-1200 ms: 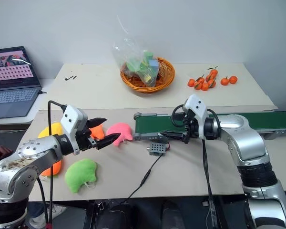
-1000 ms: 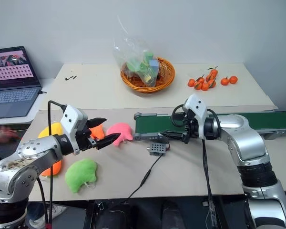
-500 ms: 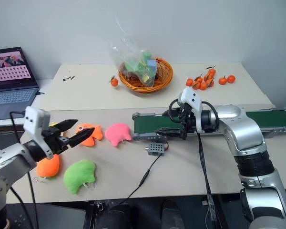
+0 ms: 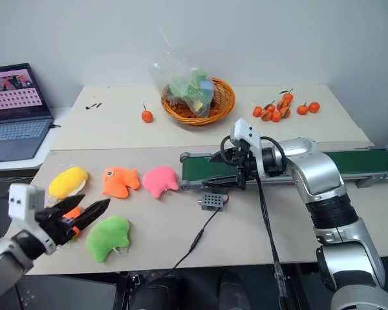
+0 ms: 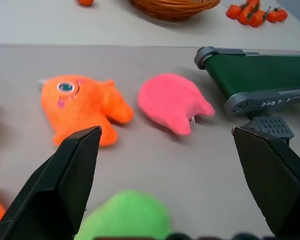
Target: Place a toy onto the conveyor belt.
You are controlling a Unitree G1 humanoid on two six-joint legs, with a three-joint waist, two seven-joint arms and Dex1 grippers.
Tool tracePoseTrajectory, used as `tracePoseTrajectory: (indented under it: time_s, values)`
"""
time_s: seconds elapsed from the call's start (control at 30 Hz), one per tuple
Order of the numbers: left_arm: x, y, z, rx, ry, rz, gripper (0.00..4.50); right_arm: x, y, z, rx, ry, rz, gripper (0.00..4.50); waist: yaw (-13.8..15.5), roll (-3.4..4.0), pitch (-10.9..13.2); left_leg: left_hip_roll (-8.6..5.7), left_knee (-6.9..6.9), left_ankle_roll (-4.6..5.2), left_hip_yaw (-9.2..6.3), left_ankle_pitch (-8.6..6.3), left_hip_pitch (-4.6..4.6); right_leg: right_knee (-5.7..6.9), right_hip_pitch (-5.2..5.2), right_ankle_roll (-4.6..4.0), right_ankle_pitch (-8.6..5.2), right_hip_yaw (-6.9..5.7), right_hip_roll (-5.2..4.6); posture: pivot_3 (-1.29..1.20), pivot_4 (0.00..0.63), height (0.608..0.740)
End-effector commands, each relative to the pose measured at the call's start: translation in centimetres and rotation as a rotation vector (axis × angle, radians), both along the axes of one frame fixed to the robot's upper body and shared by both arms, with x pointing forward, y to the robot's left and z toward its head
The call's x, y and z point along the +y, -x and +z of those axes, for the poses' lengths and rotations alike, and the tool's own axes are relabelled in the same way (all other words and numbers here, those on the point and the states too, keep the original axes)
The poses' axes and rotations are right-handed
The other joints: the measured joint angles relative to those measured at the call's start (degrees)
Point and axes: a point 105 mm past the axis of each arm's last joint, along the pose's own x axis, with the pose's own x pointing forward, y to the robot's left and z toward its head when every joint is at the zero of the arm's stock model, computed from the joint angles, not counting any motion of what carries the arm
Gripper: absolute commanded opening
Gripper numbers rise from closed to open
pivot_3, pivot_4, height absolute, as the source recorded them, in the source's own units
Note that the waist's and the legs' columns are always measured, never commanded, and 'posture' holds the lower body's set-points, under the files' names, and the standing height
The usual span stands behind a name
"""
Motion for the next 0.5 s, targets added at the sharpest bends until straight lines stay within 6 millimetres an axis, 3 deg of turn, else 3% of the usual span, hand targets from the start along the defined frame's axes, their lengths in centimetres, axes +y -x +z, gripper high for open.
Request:
tracePoseTrajectory:
  time_s: [0.03, 0.17, 0.4, 0.5]
  values:
    - [2.3, 1.2, 1.3, -0.068, 0.084, 0.145, 4.46, 0.5, 0.1, 1.1, -0.031, -0.001, 0.051, 4.50, 0.04, 0.00, 0.00, 0.07, 0.00, -0.01, 0.00, -0.01, 0.04, 0.00, 0.04, -0.02, -0.02, -0.01, 0.01, 0.00, 0.150, 0.740]
    - [3.3, 2.6, 0.5, -0.047, 0.134, 0.272, 4.46, 0.9, 0.0, 1.0, -0.021, 0.003, 0.081, 4.50, 0.05, 0.00, 0.00, 0.11, 0.01, -0.02, 0.02, -0.01, 0.12, -0.02, 0.15, -0.07, -0.08, -0.06, 0.00, 0.00, 0.150, 0.740]
    - [1.2, 5.2, -2.0, 0.020, 0.293, 0.409, 4.46, 1.6, -0.2, 0.6, -0.006, 0.013, 0.122, 4.50, 0.19, -0.01, 0.00, 0.12, 0.01, 0.08, 0.11, -0.09, 0.01, -0.25, 0.15, -0.08, -0.06, -0.03, -0.01, 0.00, 0.150, 0.740]
    - [1.3, 6.1, -2.7, 0.016, 0.396, 0.505, 4.46, 2.0, -0.4, 0.5, 0.000, 0.013, 0.149, 4.50, 0.26, -0.01, 0.00, 0.17, 0.01, 0.08, 0.13, -0.09, -0.03, -0.30, 0.16, -0.08, -0.08, -0.04, 0.00, 0.00, 0.150, 0.740]
